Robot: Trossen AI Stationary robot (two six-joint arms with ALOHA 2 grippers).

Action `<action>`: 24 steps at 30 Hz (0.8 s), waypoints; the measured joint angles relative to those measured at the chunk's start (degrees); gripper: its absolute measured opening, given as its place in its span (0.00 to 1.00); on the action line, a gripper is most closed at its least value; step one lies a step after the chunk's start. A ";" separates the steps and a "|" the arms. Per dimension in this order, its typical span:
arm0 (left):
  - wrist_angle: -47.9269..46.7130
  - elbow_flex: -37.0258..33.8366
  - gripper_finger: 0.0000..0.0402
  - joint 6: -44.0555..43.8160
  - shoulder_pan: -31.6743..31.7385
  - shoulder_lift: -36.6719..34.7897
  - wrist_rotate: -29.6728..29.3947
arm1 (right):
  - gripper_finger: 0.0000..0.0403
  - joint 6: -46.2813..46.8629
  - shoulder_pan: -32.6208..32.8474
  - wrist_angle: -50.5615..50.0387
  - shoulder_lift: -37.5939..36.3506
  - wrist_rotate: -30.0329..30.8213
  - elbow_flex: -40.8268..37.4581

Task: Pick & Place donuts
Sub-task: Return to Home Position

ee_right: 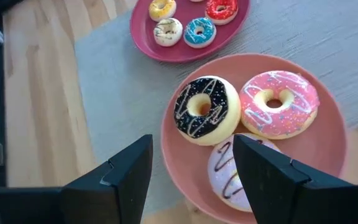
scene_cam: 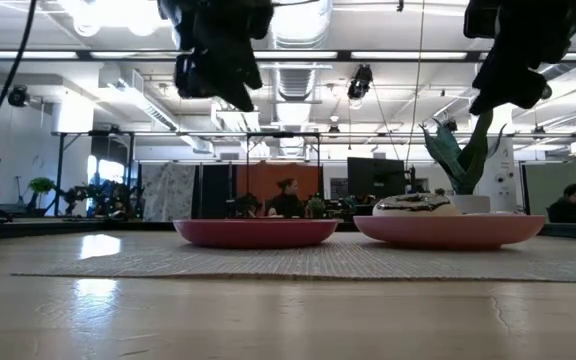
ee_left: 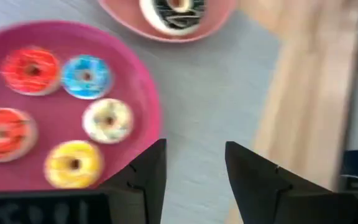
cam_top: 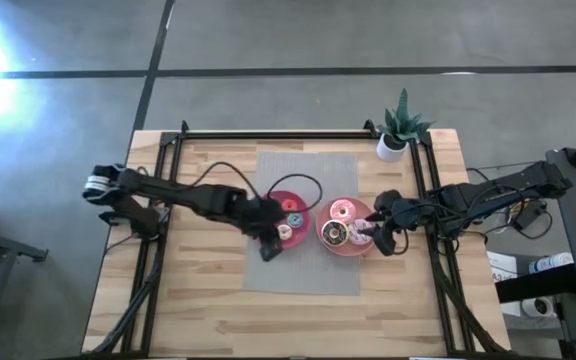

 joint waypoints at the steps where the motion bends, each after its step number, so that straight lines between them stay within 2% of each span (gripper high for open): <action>1: 3.07 -2.63 0.34 -1.06 0.02 -1.42 1.36 | 0.53 -0.85 -0.42 -0.52 -0.02 -0.04 -0.21; 6: 13.97 -15.84 0.34 -7.94 0.76 -7.63 7.88 | 0.51 -1.82 -3.91 -1.97 -0.89 -2.81 -3.31; 9: 13.67 -21.06 0.34 -13.19 0.86 -12.34 7.49 | 0.49 -0.38 -4.54 -3.26 -2.10 -3.12 -4.03; 13: 14.62 -25.32 0.34 -27.22 1.04 -18.12 5.08 | 0.47 0.81 -4.58 -4.59 -3.29 -3.20 -3.05; 16: 21.71 -27.88 0.34 -24.06 -0.25 -21.87 0.23 | 0.47 5.81 -4.57 -4.64 -3.54 -4.21 -1.58; 18: 27.22 -29.89 0.34 -18.74 -0.33 -24.17 -0.16 | 0.47 8.58 -4.46 -3.75 -3.58 -4.50 -0.32; 24: 41.32 -38.51 0.34 -10.30 3.36 -31.95 3.14 | 0.47 -5.15 -3.36 10.41 -6.97 -8.08 0.27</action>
